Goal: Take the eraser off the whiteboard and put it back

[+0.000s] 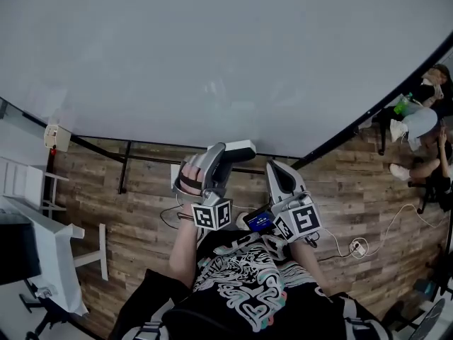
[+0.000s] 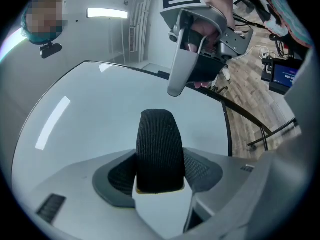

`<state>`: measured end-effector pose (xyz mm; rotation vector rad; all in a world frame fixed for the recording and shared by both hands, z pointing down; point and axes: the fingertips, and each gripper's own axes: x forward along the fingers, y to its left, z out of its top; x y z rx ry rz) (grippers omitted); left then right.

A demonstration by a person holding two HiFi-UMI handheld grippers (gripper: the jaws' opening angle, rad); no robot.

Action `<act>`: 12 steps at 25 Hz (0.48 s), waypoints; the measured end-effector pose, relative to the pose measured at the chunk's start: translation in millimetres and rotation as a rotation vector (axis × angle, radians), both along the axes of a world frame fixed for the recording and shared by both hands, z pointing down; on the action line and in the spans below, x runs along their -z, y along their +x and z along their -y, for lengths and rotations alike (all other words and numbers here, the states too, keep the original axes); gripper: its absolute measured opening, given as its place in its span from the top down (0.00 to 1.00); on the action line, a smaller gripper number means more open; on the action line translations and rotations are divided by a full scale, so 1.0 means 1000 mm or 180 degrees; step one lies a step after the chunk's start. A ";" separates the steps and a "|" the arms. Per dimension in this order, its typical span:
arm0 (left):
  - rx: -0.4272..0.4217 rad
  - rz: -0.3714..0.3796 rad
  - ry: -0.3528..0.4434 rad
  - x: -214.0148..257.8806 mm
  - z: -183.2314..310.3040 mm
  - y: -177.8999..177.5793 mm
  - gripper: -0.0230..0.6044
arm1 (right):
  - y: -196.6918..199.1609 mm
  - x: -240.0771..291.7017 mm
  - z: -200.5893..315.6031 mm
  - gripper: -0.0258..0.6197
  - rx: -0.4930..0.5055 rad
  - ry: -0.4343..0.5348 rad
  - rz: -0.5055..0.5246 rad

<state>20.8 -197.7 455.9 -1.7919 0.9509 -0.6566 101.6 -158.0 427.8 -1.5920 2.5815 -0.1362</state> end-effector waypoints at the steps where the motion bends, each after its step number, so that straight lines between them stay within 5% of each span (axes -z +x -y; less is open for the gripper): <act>1: -0.0002 -0.0009 0.0007 0.002 -0.002 -0.003 0.53 | -0.001 0.001 -0.002 0.94 -0.0017 0.0012 0.0011; 12: -0.0151 -0.0113 0.0057 0.018 -0.016 -0.013 0.53 | -0.012 0.013 -0.018 0.94 -0.0178 0.0087 -0.0006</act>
